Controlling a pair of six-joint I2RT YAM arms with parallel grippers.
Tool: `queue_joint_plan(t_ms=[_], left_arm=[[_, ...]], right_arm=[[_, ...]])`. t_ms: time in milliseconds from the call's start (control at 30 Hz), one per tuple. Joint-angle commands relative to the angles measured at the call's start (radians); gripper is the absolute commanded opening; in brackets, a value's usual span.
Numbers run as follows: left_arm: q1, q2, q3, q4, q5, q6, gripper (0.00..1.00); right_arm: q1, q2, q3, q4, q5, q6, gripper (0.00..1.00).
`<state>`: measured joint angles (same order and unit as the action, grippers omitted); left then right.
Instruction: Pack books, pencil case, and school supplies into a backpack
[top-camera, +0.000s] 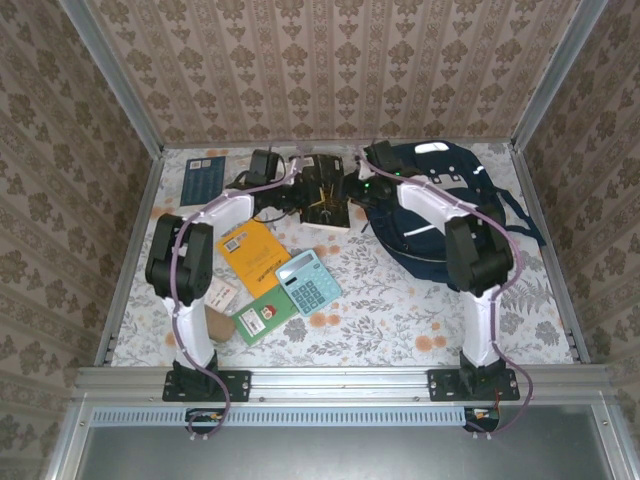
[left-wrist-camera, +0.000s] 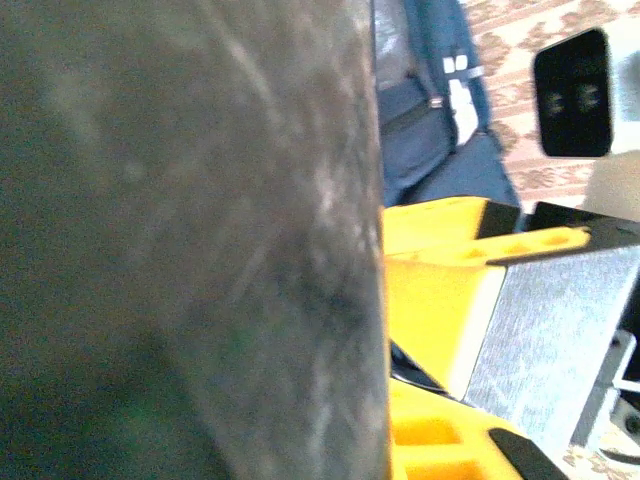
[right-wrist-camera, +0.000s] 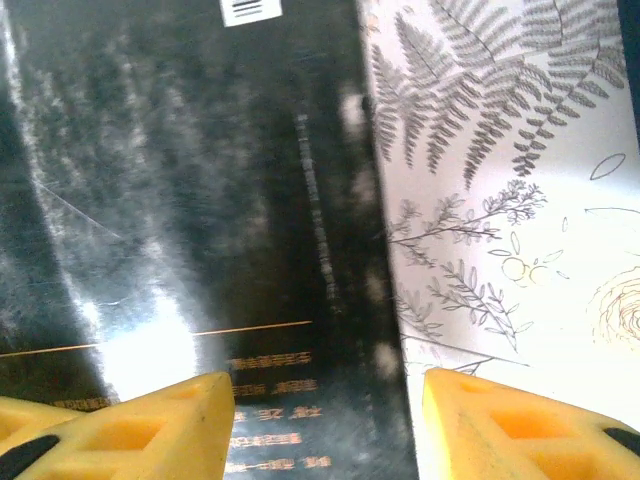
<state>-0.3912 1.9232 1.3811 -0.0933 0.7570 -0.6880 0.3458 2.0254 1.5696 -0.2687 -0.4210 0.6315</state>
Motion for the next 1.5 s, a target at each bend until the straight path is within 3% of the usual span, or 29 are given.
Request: queue_joint_plan(t_ms=[0,200,400,467,800,900,1067,1167,1267,1367,1467], left_arm=[[-0.002,-0.098,0.027,0.02,0.105,0.0,0.0],[0.005,-0.15,0.034,0.02,0.225,-0.017,0.0],[0.007,-0.207,-0.011,0.106,0.333,-0.087,0.0],[0.007,-0.243,-0.043,0.135,0.349,-0.103,0.0],[-0.024,-0.336,-0.16,0.265,0.393,-0.187,0.0],[-0.034,-0.339,-0.164,0.264,0.397,-0.188,0.0],[-0.041,-0.322,-0.151,0.215,0.393,-0.153,0.0],[-0.049,-0.312,-0.13,0.17,0.373,-0.121,0.15],[-0.059,-0.303,-0.088,0.084,0.326,-0.063,0.28],[-0.058,-0.286,-0.032,-0.022,0.268,-0.001,0.58],[-0.087,-0.27,0.022,-0.126,0.197,0.071,0.63]], right_arm=[[-0.037,-0.095,-0.099,0.183,-0.14,0.138,0.54],[-0.05,-0.224,-0.248,0.317,-0.204,0.21,0.59],[-0.035,-0.303,-0.381,0.552,-0.229,0.378,0.65],[-0.022,-0.321,-0.392,0.551,-0.235,0.39,0.7],[0.037,-0.388,-0.454,0.683,-0.291,0.497,0.69],[0.035,-0.412,-0.476,0.723,-0.292,0.515,0.65],[0.014,-0.432,-0.483,0.74,-0.352,0.512,0.23],[-0.008,-0.444,-0.489,0.717,-0.377,0.502,0.0],[-0.038,-0.475,-0.507,0.677,-0.38,0.485,0.0],[-0.076,-0.549,-0.555,0.595,-0.303,0.444,0.0],[-0.111,-0.658,-0.604,0.473,-0.19,0.374,0.0]])
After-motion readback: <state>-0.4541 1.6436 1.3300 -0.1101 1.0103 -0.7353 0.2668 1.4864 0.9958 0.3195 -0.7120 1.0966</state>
